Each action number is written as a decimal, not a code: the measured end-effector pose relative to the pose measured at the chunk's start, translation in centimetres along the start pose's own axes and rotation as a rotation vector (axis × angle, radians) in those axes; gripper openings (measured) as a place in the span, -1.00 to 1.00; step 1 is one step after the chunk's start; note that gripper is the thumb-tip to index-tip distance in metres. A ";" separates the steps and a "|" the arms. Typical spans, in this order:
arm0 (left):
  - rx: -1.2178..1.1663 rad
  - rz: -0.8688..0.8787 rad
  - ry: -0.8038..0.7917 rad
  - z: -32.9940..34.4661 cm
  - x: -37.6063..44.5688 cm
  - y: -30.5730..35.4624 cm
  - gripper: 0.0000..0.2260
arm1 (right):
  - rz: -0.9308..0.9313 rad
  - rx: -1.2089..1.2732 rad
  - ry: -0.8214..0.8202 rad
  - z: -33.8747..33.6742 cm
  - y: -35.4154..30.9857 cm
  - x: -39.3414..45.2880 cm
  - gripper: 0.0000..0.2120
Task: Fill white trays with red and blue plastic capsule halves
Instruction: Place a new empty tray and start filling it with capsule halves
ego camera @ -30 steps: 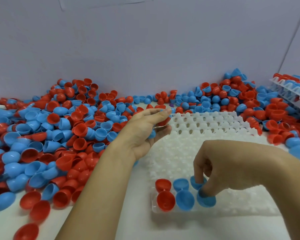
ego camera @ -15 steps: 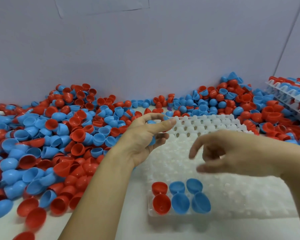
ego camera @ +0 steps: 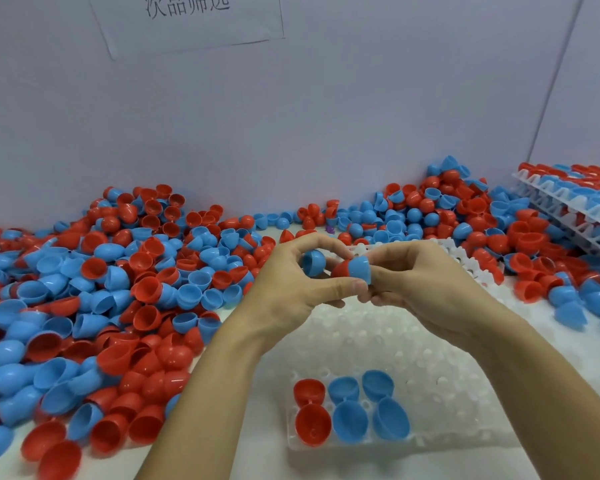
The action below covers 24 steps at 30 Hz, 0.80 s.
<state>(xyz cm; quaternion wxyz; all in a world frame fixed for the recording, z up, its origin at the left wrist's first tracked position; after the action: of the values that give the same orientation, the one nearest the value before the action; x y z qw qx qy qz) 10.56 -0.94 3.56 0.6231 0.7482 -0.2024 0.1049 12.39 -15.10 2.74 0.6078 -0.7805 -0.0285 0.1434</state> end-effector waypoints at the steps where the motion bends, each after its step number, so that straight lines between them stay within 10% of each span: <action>1: -0.009 0.005 -0.008 0.0 0.0 0.0 -0.69 | 0.004 0.018 0.002 -0.1 0.0 0.0 -0.93; 12: 0.242 -0.246 -0.303 -0.4 -1.8 -2.7 -0.71 | 0.092 -0.247 -0.072 -0.1 1.6 0.3 -0.88; 18: -0.673 -0.012 0.990 -14.4 -3.5 -2.0 -0.48 | 0.009 -0.215 -0.002 -1.2 1.2 0.7 -0.87; 24: -0.622 -0.342 0.503 -4.7 -1.6 -3.5 -0.52 | -0.043 -0.281 -0.022 0.5 0.7 0.6 -0.89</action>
<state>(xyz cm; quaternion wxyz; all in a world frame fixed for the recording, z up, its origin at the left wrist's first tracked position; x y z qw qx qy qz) 11.09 4.37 0.75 0.8572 0.4987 0.0608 0.1131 12.76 -14.70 1.85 0.4953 -0.8554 -0.0717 0.1337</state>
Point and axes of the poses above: each hand's wrist, its own x-axis towards the middle knuckle, its own z-axis out of the palm, y = z × x, the point moved 9 cm from there along x, towards the middle knuckle, and after that the axes turned 13 degrees about z, right-handed, at the moved point
